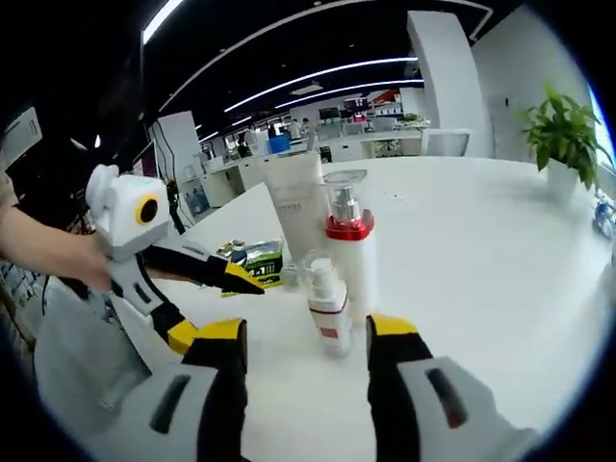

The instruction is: Arrange the skincare products in the storage area until every visible bottle or jar stands upright without overlapping.

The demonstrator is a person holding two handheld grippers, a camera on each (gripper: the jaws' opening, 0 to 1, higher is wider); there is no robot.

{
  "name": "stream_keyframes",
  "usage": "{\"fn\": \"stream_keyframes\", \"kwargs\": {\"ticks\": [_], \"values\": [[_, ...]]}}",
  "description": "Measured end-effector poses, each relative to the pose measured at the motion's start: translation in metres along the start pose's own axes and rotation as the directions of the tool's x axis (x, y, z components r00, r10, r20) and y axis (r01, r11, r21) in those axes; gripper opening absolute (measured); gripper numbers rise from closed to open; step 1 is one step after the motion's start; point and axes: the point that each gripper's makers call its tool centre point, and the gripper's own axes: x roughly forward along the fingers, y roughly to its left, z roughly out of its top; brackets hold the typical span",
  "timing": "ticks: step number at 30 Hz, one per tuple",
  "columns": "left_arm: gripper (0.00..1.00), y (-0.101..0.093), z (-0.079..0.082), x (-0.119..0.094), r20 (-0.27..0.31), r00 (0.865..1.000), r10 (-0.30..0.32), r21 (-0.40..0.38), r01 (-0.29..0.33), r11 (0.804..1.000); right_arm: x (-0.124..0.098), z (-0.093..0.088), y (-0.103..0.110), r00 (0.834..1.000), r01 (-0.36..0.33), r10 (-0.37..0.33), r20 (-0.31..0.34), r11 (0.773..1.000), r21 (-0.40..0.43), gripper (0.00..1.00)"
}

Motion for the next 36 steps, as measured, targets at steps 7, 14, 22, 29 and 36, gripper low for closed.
{"fn": "stream_keyframes", "kwargs": {"ticks": [7, 14, 22, 29, 36], "values": [[0.68, 0.005, -0.012, -0.045, 0.025, 0.998, 0.059, -0.118, -0.056, 0.992, -0.006, 0.010, 0.013, 0.999, 0.030, -0.031, 0.033, 0.999, 0.025, 0.64], [0.77, 0.010, -0.028, -0.086, 0.049, 0.992, 0.118, -0.231, -0.103, 0.967, -0.012, 0.006, 0.029, 1.000, 0.023, -0.023, 0.016, 1.000, 0.019, 0.70], [0.85, 0.006, -0.051, -0.118, 0.049, 0.984, 0.170, -0.336, -0.144, 0.931, -0.023, 0.007, 0.032, 0.999, 0.032, -0.032, -0.001, 0.999, 0.022, 0.74], [0.93, 0.002, -0.061, -0.144, 0.065, 0.973, 0.223, -0.396, -0.180, 0.900, -0.031, 0.004, 0.038, 0.999, 0.038, -0.038, -0.020, 0.999, 0.021, 0.77], [0.97, 0.003, -0.070, -0.163, 0.073, 0.962, 0.264, -0.439, -0.207, 0.874, -0.035, -0.001, 0.046, 0.999, 0.036, -0.035, -0.028, 0.999, 0.035, 0.80]]}}
